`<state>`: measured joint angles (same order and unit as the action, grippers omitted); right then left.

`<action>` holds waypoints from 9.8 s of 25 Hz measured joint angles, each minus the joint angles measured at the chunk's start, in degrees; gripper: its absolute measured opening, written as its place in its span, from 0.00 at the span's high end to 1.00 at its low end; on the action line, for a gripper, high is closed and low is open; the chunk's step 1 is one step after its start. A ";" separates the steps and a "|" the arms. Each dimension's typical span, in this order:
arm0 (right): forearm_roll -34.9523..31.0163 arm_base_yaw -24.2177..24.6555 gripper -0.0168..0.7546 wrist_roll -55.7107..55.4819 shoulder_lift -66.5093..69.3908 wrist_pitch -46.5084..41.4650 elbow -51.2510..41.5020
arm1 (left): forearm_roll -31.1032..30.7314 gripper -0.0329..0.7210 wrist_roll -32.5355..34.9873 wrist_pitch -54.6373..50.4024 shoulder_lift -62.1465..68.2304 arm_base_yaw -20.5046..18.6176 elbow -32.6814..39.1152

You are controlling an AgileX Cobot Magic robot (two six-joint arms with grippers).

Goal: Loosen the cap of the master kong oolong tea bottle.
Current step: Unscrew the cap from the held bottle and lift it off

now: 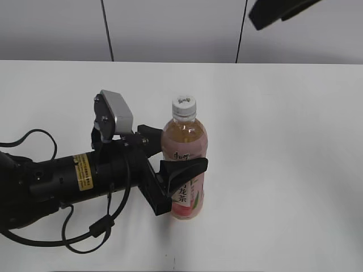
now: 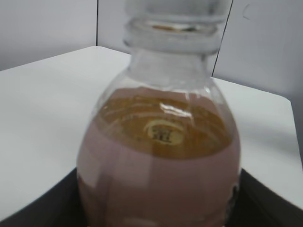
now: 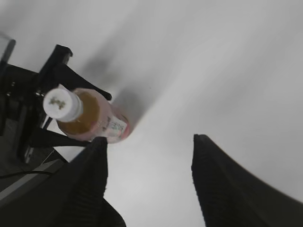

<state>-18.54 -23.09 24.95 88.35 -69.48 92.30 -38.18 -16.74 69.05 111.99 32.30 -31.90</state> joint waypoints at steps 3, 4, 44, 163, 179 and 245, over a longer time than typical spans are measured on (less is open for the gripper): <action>-0.10 -3.10 0.42 -1.29 3.64 -0.07 3.99 | 0.07 0.35 0.00 0.00 0.00 0.00 0.00; -0.11 -4.31 0.42 -2.21 4.95 -0.07 4.70 | 0.07 0.35 0.00 0.00 0.00 0.00 0.00; 7.11 -18.61 0.42 -18.51 8.71 -0.48 4.02 | -0.14 0.37 13.52 -0.57 0.00 0.05 -0.06; 7.67 -19.00 0.61 103.03 14.86 -0.71 1.04 | 1.20 0.38 14.67 -0.61 0.00 0.05 -0.06; 6.77 -19.00 0.61 109.54 14.86 -0.71 1.04 | 1.15 0.38 14.67 -0.61 0.00 0.05 -0.06; 7.20 -19.00 0.22 -20.94 11.79 -0.39 -0.16 | 1.39 0.38 14.62 -0.61 0.00 0.05 -0.06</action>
<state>-11.33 -42.09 4.00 100.13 -69.88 92.14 -36.79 -2.11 68.43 111.99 32.35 -31.96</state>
